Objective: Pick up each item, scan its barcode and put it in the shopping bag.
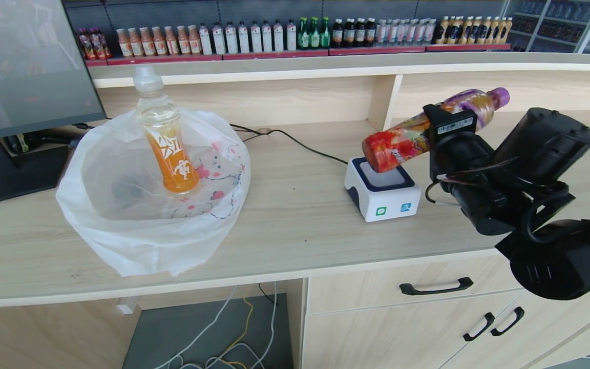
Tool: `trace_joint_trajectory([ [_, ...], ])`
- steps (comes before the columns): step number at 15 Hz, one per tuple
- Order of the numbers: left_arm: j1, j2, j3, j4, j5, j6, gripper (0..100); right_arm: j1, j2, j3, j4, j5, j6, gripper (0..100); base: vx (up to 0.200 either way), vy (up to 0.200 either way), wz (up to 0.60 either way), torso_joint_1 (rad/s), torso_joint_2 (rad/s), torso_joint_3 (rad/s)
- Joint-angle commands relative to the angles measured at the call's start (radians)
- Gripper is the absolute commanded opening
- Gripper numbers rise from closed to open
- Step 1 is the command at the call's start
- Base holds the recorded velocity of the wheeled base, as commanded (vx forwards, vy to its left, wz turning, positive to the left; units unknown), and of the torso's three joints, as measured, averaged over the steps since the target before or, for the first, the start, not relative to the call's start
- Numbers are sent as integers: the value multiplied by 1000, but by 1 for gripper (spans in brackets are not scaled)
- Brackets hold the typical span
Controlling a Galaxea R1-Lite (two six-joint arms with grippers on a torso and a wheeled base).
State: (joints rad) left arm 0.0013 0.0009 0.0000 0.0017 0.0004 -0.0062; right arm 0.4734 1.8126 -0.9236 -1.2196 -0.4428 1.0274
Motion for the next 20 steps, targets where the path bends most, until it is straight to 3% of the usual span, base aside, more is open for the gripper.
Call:
trace_joint_trajectory([
  [1,0,1,0,0,0,0,100,24,-42,-40,2,1,-36,0,0,0,0,0,0,0],
  [5,0,1,0,0,0,-1,100,96,-141,-43,17,13,-194,0,0,0,0,0,0,0],
  [11,0,1,0,0,1,0,100,185,-260,-26,29,197,-599,0,0,0,0,0,0,0],
  [15,-1,1,0,0,1,2,100,246,-282,-3,32,191,-837,0,0,0,0,0,0,0],
  [20,0,1,0,0,1,0,100,241,-322,109,28,190,-1139,0,0,0,0,0,0,0],
])
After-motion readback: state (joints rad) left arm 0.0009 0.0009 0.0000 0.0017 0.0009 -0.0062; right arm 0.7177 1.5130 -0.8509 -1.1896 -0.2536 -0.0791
